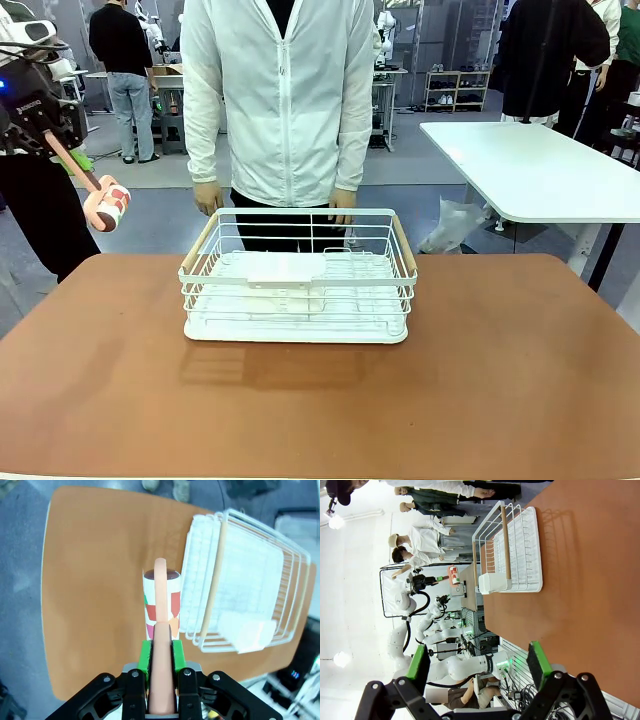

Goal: Clean the table.
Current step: Place the Lint Roller down when the Dish drying rack is positioned in the middle of the table.

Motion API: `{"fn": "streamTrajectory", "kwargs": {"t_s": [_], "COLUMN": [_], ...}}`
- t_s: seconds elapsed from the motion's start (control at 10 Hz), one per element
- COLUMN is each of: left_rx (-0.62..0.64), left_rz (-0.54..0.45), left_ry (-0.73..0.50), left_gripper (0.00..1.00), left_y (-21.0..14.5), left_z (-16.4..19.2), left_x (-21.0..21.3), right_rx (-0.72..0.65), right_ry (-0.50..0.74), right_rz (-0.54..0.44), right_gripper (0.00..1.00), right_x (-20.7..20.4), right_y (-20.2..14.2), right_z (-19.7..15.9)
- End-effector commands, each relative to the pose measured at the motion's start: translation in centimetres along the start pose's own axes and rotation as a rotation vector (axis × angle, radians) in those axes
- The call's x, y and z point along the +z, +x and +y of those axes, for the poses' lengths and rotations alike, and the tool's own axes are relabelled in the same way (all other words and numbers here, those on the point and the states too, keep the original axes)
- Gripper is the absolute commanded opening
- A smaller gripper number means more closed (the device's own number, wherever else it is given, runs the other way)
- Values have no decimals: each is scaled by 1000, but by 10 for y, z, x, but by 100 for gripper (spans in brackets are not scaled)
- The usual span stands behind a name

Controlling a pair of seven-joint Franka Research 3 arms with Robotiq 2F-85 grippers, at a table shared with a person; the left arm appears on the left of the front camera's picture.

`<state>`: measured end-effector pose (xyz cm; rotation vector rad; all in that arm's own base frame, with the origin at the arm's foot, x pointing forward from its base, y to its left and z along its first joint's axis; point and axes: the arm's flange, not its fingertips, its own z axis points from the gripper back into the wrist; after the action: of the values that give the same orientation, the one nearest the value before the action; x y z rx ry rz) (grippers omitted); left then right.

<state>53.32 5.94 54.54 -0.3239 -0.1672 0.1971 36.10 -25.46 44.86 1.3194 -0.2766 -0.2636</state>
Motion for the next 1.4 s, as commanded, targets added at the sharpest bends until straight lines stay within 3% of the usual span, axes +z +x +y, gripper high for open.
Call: {"fn": "streamTrajectory", "kwargs": {"t_s": [0.0, 0.2, 0.4, 0.5, 1.1, 1.3], "left_rx": [223, 520, 847, 913, 1009, 1048], "left_rz": [-58, -184, -308, -322, -400, -307], "left_ry": [70, 141, 82, 70, -7, -1], "left_gripper": [21, 21, 21, 21, 21, 21], "left_y": [11, 20, 29, 33, 13, 7], "left_z": [-20, -24, -22, -18, 19, 33], "left_x": [-6, -23, -45, -61, -129, -153], "right_rx": [1, 1, 1, 1, 1, 1], "right_ry": [2, 2, 2, 2, 2, 2], "right_rz": [2, 2, 2, 2, 2, 2], "right_gripper": [100, 100, 100, 100, 100, 100], "right_x": [1, 1, 1, 1, 1, 1], "right_y": [-2, -2, -2, -2, -2, -2], "right_z": [1, 1, 1, 1, 1, 1]}}
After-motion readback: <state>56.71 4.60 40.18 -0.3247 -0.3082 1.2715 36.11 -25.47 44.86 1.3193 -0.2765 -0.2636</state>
